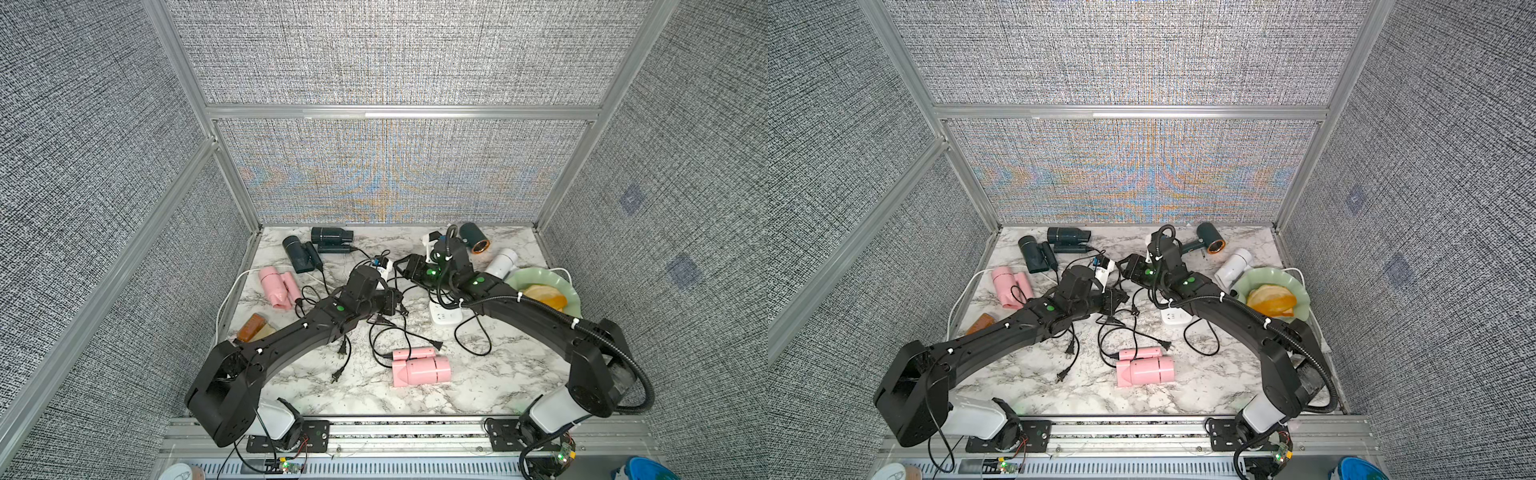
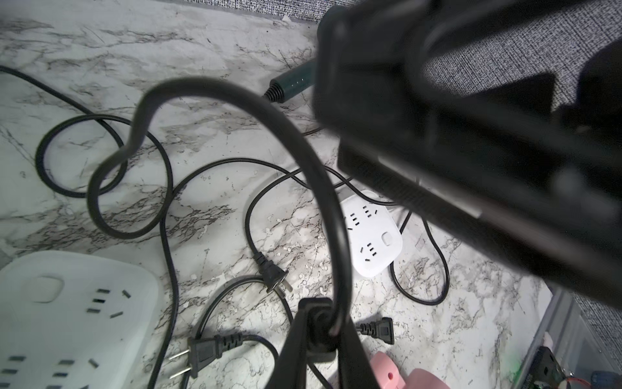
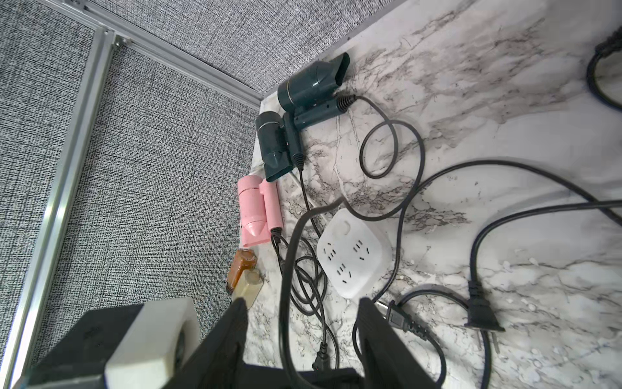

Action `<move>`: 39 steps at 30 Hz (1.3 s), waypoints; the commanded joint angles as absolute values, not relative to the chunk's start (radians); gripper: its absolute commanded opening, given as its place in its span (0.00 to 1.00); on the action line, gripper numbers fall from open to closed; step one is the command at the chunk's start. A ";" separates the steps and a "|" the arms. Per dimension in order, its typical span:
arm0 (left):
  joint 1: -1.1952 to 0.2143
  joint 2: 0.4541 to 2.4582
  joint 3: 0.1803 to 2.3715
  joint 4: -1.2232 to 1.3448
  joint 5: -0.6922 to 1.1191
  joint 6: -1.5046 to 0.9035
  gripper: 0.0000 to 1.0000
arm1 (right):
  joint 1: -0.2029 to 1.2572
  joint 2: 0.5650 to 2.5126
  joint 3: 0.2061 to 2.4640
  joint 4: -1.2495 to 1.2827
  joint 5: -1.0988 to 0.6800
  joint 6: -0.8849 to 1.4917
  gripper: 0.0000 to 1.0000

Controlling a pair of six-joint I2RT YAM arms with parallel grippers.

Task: Charge the blow dryers
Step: Insert the plug into the socket.

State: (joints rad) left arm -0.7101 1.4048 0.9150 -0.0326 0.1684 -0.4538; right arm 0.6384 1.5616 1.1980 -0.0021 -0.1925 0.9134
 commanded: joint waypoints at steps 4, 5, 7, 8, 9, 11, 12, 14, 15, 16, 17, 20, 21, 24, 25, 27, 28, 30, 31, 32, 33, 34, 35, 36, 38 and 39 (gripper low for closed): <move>-0.690 1.364 0.951 -0.089 0.293 -0.344 0.08 | 0.589 1.509 1.159 0.009 -0.264 0.812 0.67; -0.690 1.358 0.956 -0.097 0.297 -0.336 0.08 | 0.585 1.500 1.152 0.010 -0.268 0.799 0.69; -0.689 1.352 0.963 -0.113 0.311 -0.318 0.08 | 0.576 1.475 1.136 0.018 -0.275 0.762 0.72; -0.686 1.349 0.967 -0.121 0.309 -0.312 0.08 | 0.571 1.466 1.132 0.012 -0.272 0.749 0.72; -0.684 1.346 0.969 -0.128 0.307 -0.308 0.08 | 0.566 1.456 1.130 0.002 -0.271 0.732 0.74; -0.679 1.337 0.968 -0.129 0.295 -0.297 0.08 | 0.558 1.441 1.131 -0.022 -0.269 0.693 0.75; -0.676 1.334 0.970 -0.136 0.282 -0.290 0.08 | 0.557 1.430 1.131 -0.037 -0.261 0.664 0.76; -0.664 1.326 0.974 -0.152 0.255 -0.271 0.08 | 0.557 1.404 1.121 -0.051 -0.243 0.625 0.79; -0.656 1.321 0.974 -0.160 0.240 -0.261 0.08 | 0.557 1.386 1.106 -0.046 -0.234 0.606 0.80; -0.648 1.315 0.972 -0.164 0.232 -0.253 0.08 | 0.556 1.369 1.093 -0.042 -0.225 0.594 0.81; -0.638 1.308 0.964 -0.163 0.227 -0.245 0.08 | 0.557 1.354 1.080 -0.036 -0.213 0.584 0.82; -0.608 1.288 0.934 -0.158 0.207 -0.224 0.07 | 0.555 1.297 1.031 -0.014 -0.154 0.562 0.87; -0.597 1.282 0.926 -0.154 0.210 -0.222 0.07 | 0.555 1.284 1.018 -0.007 -0.137 0.554 0.88; -0.570 1.269 0.898 -0.130 0.230 -0.208 0.07 | 0.555 1.257 0.997 -0.002 -0.095 0.543 0.91; -0.565 1.267 0.892 -0.124 0.236 -0.201 0.07 | 0.554 1.252 0.990 -0.001 -0.087 0.533 0.91; -0.556 1.264 0.891 -0.130 0.233 -0.183 0.07 | 0.554 1.245 0.974 0.008 -0.084 0.475 0.91; -0.550 1.262 0.889 -0.129 0.235 -0.172 0.07 | 0.553 1.243 0.964 0.010 -0.071 0.473 0.90; -0.541 1.262 0.881 -0.128 0.221 -0.151 0.07 | 0.548 1.237 0.945 0.025 -0.056 0.492 0.90; -0.534 1.261 0.871 -0.116 0.222 -0.145 0.07 | 0.545 1.235 0.939 0.032 -0.078 0.483 0.90; -0.530 1.262 0.860 -0.103 0.220 -0.139 0.07 | 0.545 1.232 0.936 0.034 -0.094 0.468 0.90; -0.526 1.267 0.852 -0.094 0.216 -0.130 0.07 | 0.545 1.227 0.933 0.030 -0.097 0.460 0.90; -0.525 1.279 0.850 -0.091 0.209 -0.121 0.07 | 0.542 1.224 0.933 0.030 -0.094 0.460 0.90; -0.523 1.291 0.847 -0.090 0.202 -0.114 0.07 | 0.543 1.219 0.933 0.031 -0.094 0.456 0.90; -0.520 1.309 0.848 -0.088 0.197 -0.104 0.07 | 0.543 1.211 0.900 0.032 -0.095 0.450 0.90; -0.515 1.335 0.846 -0.078 0.199 -0.089 0.07 | 0.542 1.191 0.874 0.053 -0.100 0.449 0.90; -0.513 1.346 0.843 -0.071 0.201 -0.082 0.07 | 0.540 1.178 0.860 0.060 -0.107 0.439 0.90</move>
State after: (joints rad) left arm -0.5194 1.3254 0.8467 -0.1127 0.2089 -0.1261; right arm 0.5419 1.1988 0.8822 0.0193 -0.0937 0.4675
